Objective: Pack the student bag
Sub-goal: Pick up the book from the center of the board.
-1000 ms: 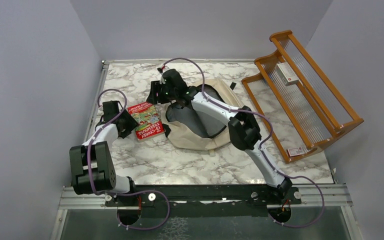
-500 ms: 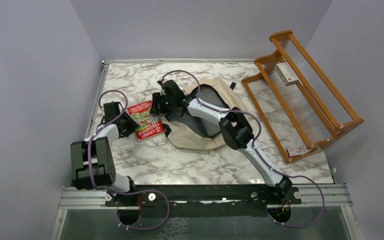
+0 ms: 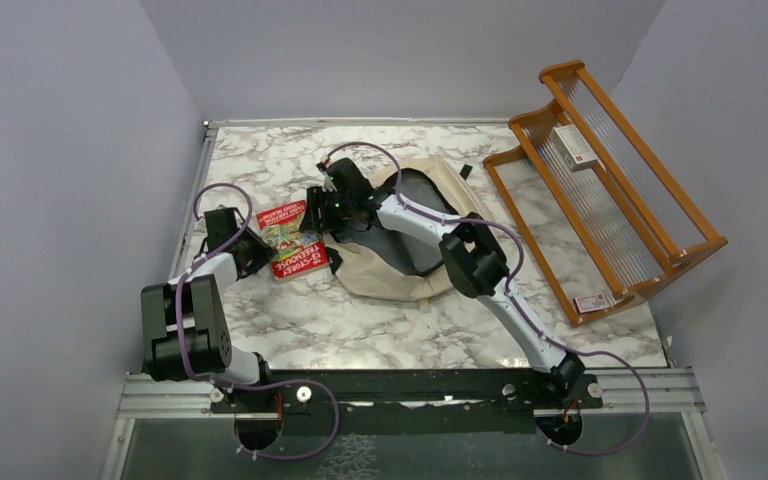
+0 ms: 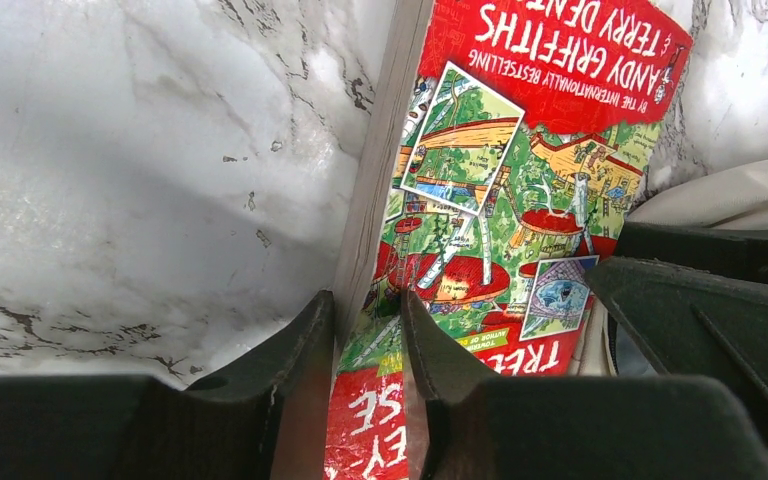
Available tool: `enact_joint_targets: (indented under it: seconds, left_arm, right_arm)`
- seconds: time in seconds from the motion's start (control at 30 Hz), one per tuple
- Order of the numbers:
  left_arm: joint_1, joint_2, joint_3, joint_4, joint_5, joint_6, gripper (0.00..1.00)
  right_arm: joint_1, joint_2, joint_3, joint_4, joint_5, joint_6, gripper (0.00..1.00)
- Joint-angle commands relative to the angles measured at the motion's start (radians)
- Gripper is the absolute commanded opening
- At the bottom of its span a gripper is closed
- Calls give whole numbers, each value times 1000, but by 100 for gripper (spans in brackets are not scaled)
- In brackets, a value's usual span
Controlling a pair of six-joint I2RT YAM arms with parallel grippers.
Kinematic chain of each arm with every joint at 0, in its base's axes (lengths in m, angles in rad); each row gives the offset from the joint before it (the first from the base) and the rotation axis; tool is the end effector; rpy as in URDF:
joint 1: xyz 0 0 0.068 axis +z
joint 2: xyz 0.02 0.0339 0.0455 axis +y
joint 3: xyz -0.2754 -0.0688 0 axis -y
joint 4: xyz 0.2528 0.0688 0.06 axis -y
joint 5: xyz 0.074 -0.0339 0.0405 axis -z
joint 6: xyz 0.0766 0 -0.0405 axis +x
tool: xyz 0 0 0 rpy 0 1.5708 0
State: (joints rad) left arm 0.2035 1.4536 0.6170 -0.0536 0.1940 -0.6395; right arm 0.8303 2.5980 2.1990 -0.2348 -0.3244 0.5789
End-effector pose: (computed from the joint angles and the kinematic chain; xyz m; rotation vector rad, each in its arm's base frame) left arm 0.2925 0.0453 0.1236 -0.9385 2.3024 -0.4263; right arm 0.4071 0.4816 0.1262 -0.4985 2.3583 1.0869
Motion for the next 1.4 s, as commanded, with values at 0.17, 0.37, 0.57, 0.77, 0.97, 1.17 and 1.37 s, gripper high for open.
enact_joint_targets:
  seconds: [0.17, 0.37, 0.57, 0.77, 0.97, 1.17, 1.37]
  left_arm:
    - [-6, 70, -87, -34, 0, -23, 0]
    - [-6, 81, -98, -6, 40, -20, 0]
    - [-9, 66, -106, 11, 76, -18, 0]
    - [-9, 53, -124, 29, 94, -22, 0]
    - [-10, 66, -119, 46, 118, -23, 0]
    - [-9, -67, -52, -49, 93, 20, 4]
    - [-6, -330, 82, -246, -32, 132, 35]
  right_arm:
    - [-4, 90, 10, -65, -282, 153, 55]
    - [-7, 94, -58, 157, -469, 294, 54]
    - [-7, 120, -20, 195, -501, 319, 50]
    - [-7, 153, 61, 46, -455, 245, 51]
    - [-9, 53, -86, 164, -416, 224, 36]
    - [-12, -93, -210, 331, -361, 184, 11]
    - [-25, -229, -283, 440, -340, 157, 1]
